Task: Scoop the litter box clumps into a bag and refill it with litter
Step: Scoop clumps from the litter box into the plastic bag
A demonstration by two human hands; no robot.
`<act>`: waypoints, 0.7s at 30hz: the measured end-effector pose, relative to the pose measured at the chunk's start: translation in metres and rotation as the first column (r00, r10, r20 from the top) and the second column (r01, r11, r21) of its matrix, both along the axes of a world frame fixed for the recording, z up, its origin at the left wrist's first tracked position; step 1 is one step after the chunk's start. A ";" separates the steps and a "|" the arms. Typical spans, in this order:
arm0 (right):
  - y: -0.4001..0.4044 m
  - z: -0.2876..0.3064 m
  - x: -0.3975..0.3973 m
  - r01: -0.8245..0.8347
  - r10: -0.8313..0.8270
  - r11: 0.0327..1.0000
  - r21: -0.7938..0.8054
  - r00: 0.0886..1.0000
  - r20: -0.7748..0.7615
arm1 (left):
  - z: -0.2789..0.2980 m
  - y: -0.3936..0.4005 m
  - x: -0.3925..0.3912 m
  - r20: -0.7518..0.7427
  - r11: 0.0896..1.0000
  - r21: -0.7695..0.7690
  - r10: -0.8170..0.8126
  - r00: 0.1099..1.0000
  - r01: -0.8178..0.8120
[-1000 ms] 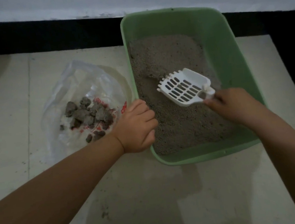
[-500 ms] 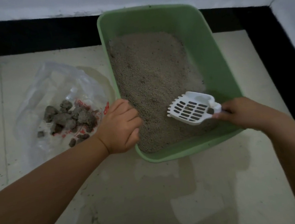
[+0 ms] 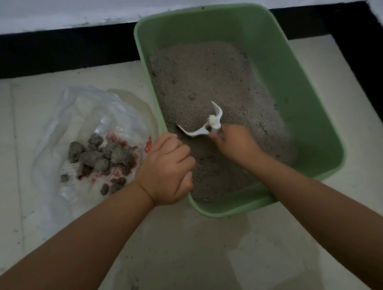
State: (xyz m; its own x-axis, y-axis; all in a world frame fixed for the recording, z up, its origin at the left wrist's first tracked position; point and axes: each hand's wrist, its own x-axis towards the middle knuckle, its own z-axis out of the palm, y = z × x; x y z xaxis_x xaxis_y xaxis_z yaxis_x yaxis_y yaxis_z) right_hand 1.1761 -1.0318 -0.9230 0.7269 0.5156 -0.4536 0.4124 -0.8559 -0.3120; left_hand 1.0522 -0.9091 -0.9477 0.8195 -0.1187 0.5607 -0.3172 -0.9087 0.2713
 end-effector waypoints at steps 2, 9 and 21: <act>0.015 -0.004 0.006 0.030 -0.031 0.999 0.027 0.999 0.016 | 0.000 0.000 0.000 0.000 1.000 -0.002 0.009 1.000 -0.009; 0.036 -0.012 0.015 -0.020 0.002 0.990 0.140 0.991 0.131 | -0.001 0.000 -0.001 -0.001 1.000 0.004 0.029 1.000 -0.029; 0.023 -0.016 0.028 0.026 -0.076 0.947 0.321 0.986 0.146 | 0.001 -0.001 -0.003 -0.049 0.998 0.028 0.053 0.997 -0.052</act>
State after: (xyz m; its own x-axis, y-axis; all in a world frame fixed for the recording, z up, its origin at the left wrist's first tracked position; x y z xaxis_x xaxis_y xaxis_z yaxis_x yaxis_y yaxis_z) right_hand 1.2036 -1.0084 -0.9393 0.8041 0.5746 -0.1523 0.4357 -0.7439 -0.5067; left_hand 1.0490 -0.9096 -0.9467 0.8517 -0.0895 0.5163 -0.2557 -0.9310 0.2605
